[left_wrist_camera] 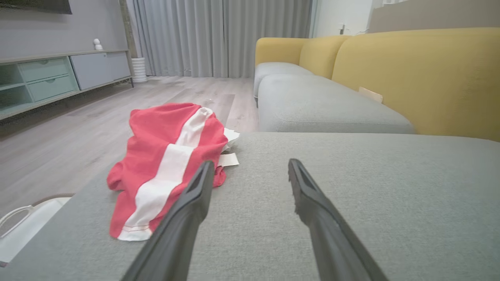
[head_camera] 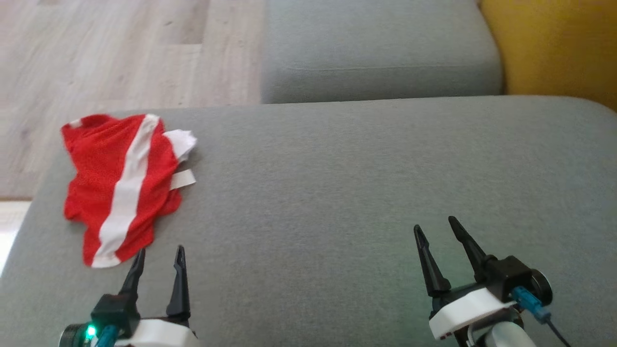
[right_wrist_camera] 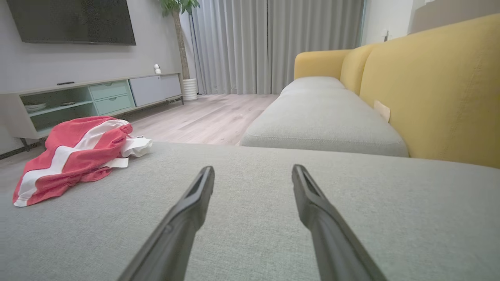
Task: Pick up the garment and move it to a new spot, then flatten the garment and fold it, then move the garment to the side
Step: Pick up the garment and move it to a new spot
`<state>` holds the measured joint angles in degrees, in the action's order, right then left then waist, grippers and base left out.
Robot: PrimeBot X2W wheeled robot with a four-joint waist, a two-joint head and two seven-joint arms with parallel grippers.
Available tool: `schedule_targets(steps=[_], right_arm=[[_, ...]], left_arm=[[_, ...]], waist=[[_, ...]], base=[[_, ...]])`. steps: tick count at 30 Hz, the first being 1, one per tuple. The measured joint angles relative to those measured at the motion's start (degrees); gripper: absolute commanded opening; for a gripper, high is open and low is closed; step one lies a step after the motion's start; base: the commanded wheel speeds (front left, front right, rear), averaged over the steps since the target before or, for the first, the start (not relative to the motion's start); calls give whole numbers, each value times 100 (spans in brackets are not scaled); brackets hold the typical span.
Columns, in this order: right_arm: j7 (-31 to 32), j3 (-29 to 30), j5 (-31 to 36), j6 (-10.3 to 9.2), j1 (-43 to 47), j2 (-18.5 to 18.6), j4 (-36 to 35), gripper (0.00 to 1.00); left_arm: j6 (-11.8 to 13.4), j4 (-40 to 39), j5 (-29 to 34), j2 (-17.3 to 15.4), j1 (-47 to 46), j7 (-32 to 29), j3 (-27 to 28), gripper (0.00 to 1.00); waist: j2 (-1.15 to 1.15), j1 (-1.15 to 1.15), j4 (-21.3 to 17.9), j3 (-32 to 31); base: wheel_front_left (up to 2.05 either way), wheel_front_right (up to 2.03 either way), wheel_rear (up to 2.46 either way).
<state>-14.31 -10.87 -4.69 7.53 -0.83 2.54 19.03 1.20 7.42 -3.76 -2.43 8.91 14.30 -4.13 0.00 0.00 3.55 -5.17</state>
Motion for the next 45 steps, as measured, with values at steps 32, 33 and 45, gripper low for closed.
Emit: schedule_targets(steps=[32,33,45], right_arm=[[-4,-233,-223,0,138,-2,20,100],[-4,-248,-187,0,139,-3,27,100],[-5,-148,425,0,-260,8,-29,100]], left_arm=[[190,-244,192,-308,512,0,661,100],[190,-269,230,-323,506,0,664,100],[-302,-736,267,-1057,-1878,2,600,100]], waist=[[0,0,1921,47],[0,0,1907,67],[0,0,1621,1004]], base=[[0,0,0],[0,0,0],[0,0,0]])
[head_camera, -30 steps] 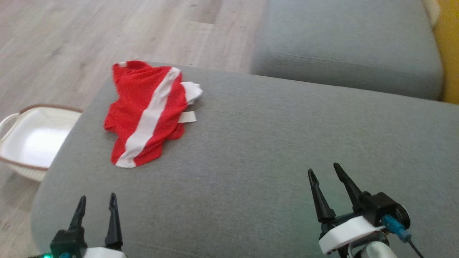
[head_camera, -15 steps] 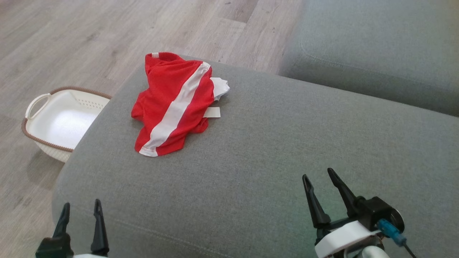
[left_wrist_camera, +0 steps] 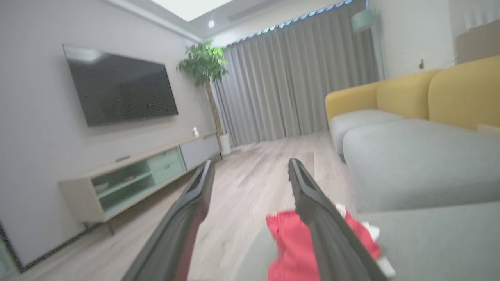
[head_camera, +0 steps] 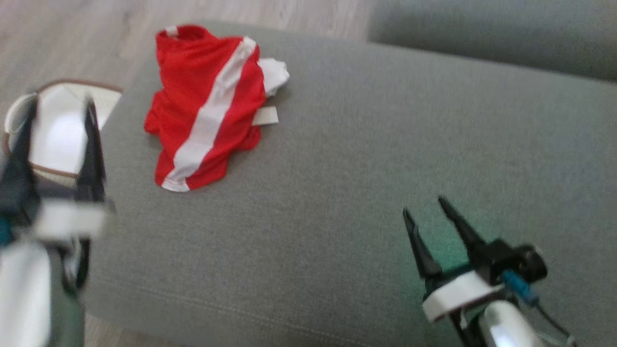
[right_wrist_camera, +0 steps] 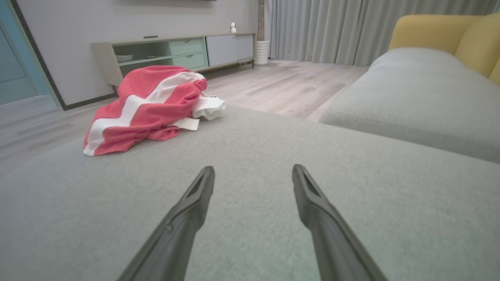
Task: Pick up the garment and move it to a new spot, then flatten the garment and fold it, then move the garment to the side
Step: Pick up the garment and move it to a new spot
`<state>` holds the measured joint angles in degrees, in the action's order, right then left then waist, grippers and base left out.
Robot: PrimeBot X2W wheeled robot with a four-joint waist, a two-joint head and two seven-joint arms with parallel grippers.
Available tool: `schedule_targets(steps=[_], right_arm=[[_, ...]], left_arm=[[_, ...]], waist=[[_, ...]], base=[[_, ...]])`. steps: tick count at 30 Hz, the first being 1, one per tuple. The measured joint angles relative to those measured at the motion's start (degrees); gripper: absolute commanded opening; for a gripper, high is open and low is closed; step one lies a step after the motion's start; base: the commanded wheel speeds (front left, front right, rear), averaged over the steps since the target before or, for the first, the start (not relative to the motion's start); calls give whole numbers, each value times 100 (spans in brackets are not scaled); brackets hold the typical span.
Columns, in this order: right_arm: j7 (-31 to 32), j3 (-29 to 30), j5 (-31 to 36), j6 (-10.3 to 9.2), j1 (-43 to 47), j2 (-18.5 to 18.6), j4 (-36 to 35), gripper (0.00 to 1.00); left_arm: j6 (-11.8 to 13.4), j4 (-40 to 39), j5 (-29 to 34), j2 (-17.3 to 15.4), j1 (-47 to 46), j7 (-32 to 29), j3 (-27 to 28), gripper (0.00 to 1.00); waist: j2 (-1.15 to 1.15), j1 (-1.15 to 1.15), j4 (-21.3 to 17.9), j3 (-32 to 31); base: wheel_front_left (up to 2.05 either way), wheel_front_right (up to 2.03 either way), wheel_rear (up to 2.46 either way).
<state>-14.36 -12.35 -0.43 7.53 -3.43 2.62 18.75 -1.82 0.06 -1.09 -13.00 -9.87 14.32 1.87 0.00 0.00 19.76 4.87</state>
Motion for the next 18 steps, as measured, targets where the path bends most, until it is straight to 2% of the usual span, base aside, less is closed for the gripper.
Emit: schedule_targets(steps=[3,6,7,9,10,14,18], right_arm=[[0,67,77,0,-334,100,-108,100],[0,134,112,0,-588,293,-176,100],[0,134,112,0,-588,293,-176,100],[0,149,136,0,-721,452,-237,100],[0,149,136,0,-721,452,-237,100],[0,151,147,0,-870,632,-332,100],[0,164,145,0,-986,810,-439,100]], left_arm=[[-178,294,-48,-107,-1192,40,-119,100],[-333,1068,-51,-208,-2235,-32,-308,100],[-333,1068,-51,-208,-2235,-32,-308,100],[-434,2106,-121,-230,-3108,-299,-542,100],[-434,2106,-121,-230,-3108,-299,-542,100],[-531,3538,-160,-292,-3999,-798,-954,100],[-573,4569,-282,-353,-4628,-981,-1277,100]], waist=[[0,0,-86,379],[0,0,-177,764],[0,0,-177,764],[0,0,-262,1120],[0,0,-262,1120],[0,0,-376,1546],[0,0,-504,1903]], base=[[0,0,0],[0,0,0],[0,0,0],[0,0,0],[0,0,0],[0,0,0],[0,0,0]])
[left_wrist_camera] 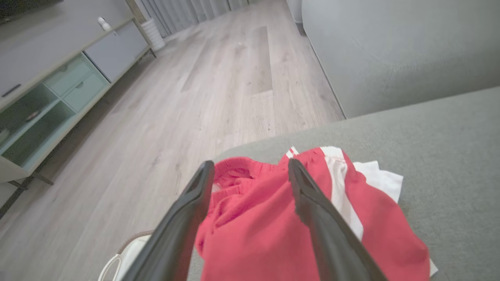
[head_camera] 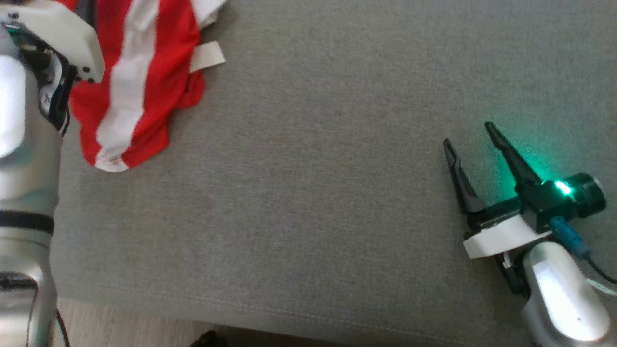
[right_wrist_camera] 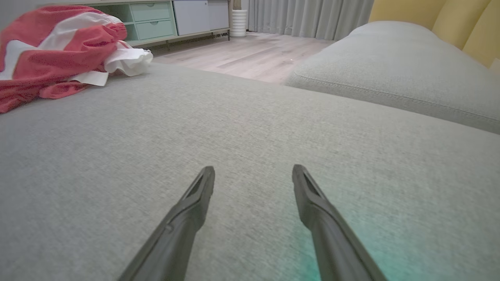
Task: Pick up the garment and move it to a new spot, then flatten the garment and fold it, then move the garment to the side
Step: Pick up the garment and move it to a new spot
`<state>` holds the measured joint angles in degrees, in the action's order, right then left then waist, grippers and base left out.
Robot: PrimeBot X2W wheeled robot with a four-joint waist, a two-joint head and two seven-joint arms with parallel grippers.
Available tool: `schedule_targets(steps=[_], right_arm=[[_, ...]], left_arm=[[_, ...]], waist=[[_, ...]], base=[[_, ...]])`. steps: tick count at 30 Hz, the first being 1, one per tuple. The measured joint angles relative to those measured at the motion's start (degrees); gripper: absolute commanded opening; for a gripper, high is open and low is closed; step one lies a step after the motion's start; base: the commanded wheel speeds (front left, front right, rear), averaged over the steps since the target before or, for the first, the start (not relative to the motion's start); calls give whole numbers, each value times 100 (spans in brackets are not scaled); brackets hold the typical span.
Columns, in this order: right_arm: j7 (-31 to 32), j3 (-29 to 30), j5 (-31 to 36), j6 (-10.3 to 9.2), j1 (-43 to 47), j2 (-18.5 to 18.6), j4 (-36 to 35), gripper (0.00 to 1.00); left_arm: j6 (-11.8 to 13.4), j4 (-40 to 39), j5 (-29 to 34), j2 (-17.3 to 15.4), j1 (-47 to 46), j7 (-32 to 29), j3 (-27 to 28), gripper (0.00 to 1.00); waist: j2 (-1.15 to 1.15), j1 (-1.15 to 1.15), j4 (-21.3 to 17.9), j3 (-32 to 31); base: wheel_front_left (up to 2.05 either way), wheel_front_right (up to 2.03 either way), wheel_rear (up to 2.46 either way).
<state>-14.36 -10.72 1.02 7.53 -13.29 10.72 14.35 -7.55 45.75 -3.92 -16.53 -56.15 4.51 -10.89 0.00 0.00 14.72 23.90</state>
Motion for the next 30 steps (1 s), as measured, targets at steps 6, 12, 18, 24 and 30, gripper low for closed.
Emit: schedule_targets(steps=[6,12,18,24,30], right_arm=[[-35,83,-19,1,-90,115,-330,100],[-59,134,-53,1,-135,149,-546,100],[-59,140,-53,1,-171,191,-566,100],[-56,148,-79,1,-112,164,-320,100],[-51,42,-175,1,15,-169,-125,100]], left_arm=[[-1,1043,-237,-151,-586,-166,-641,100],[-1,1869,-645,-210,-756,-197,-681,100],[1,2213,-682,-200,-821,398,-764,0],[8,2047,-687,-218,-932,933,-740,0],[5,1054,-700,-332,-1004,979,-769,0]], waist=[[0,0,-216,422],[0,0,-388,637],[0,0,-417,647],[0,0,-381,303],[0,0,-398,-288]], base=[[0,0,0],[0,0,0],[0,0,0],[0,0,0],[0,0,0]])
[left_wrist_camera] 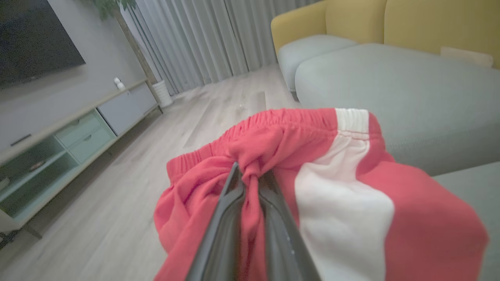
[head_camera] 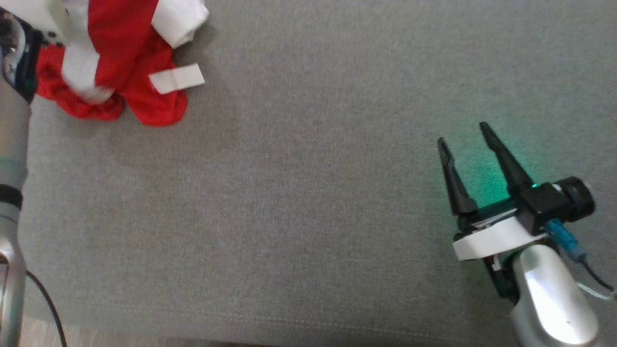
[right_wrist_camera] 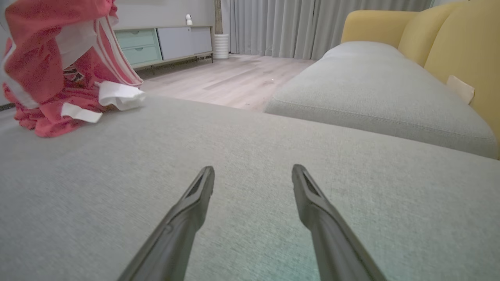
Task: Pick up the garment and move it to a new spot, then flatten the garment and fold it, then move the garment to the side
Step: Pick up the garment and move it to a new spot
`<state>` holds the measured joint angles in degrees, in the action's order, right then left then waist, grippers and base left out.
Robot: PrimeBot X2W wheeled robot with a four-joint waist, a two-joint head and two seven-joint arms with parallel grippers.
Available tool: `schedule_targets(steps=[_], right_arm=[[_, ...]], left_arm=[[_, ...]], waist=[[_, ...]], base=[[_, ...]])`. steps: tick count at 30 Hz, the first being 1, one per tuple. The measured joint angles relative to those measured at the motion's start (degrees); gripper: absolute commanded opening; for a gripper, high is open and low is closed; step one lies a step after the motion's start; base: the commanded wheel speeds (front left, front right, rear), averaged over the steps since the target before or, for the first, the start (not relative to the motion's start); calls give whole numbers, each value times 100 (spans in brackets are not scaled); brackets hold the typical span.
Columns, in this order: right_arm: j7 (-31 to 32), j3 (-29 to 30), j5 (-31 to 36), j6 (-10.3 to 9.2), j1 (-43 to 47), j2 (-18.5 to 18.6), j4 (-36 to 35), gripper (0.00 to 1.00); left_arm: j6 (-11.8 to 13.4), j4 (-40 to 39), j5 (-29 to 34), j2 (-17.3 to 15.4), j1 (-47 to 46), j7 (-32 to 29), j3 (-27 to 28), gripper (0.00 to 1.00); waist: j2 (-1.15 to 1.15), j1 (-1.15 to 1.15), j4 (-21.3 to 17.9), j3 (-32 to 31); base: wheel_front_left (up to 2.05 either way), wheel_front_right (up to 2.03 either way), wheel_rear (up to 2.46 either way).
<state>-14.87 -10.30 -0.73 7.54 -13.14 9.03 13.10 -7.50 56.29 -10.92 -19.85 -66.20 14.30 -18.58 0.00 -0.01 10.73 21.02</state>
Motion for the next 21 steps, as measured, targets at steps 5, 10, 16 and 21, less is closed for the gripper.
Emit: schedule_targets(steps=[5,10,16,21], right_arm=[[0,-38,-80,0,70,-285,115,100],[1,-46,-116,0,283,-443,185,100],[1,-54,-132,0,337,-512,188,100],[1,-57,-187,0,337,-545,147,100]], left_arm=[[-5,-281,-160,-160,1,-1,-254,0],[-5,-760,-703,-223,-1,-147,-681,0],[-7,-1444,-1362,-226,-1,-401,-1321,0],[-7,-1804,-1683,-145,1,-509,-1616,0]], waist=[[0,0,-125,-554],[0,0,-409,-974],[0,0,-893,-1245],[0,0,-1234,-1350]], base=[[0,0,0],[0,0,0],[0,0,0],[0,0,0]])
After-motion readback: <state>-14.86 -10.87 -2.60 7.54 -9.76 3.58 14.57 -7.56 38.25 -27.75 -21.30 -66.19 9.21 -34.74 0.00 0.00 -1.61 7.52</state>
